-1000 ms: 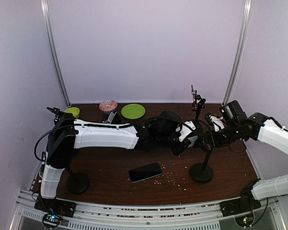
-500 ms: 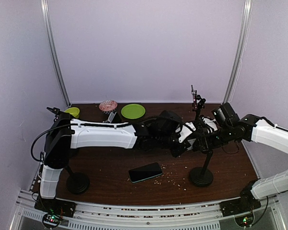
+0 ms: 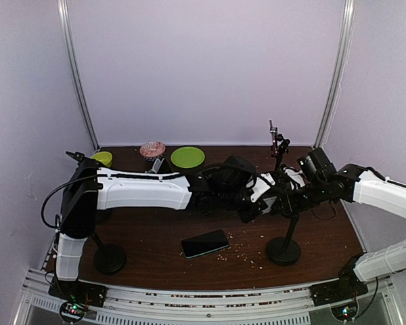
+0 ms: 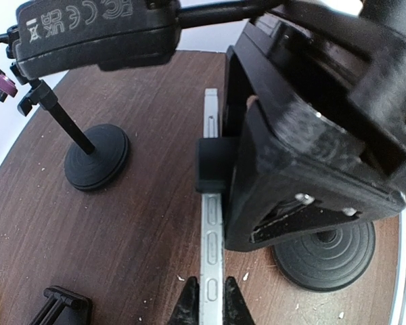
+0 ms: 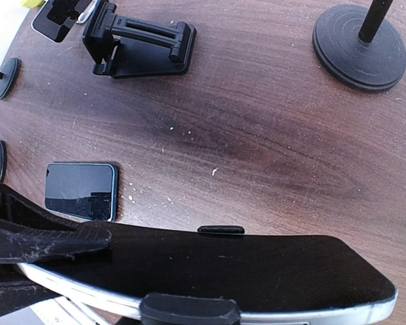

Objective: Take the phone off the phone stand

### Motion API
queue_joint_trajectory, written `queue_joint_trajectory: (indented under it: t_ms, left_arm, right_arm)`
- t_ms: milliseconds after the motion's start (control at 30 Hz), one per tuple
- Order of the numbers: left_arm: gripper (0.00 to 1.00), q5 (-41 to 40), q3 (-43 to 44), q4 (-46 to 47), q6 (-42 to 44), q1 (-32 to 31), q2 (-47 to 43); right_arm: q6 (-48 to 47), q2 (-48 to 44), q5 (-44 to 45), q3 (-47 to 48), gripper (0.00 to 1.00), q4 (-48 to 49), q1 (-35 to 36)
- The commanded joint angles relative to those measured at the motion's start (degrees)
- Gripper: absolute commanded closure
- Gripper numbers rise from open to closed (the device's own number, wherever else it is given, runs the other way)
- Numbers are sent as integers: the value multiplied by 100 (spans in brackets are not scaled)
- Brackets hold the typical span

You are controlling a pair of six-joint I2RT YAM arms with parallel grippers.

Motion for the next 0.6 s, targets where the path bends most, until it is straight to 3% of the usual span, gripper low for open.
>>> queue_joint_trajectory:
  t_ms: [0, 333, 567]
  left_arm:
    - [100, 303, 31, 793, -102, -223, -576]
    - [100, 266, -212, 830, -71, -232, -874]
    - [100, 242, -488, 947, -53, -241, -1040]
  right_arm:
    - [212, -47, 266, 62, 76, -59, 21]
    - [400, -352, 517, 228, 99, -369, 39]
    - [468, -446, 758, 374, 100, -500, 38]
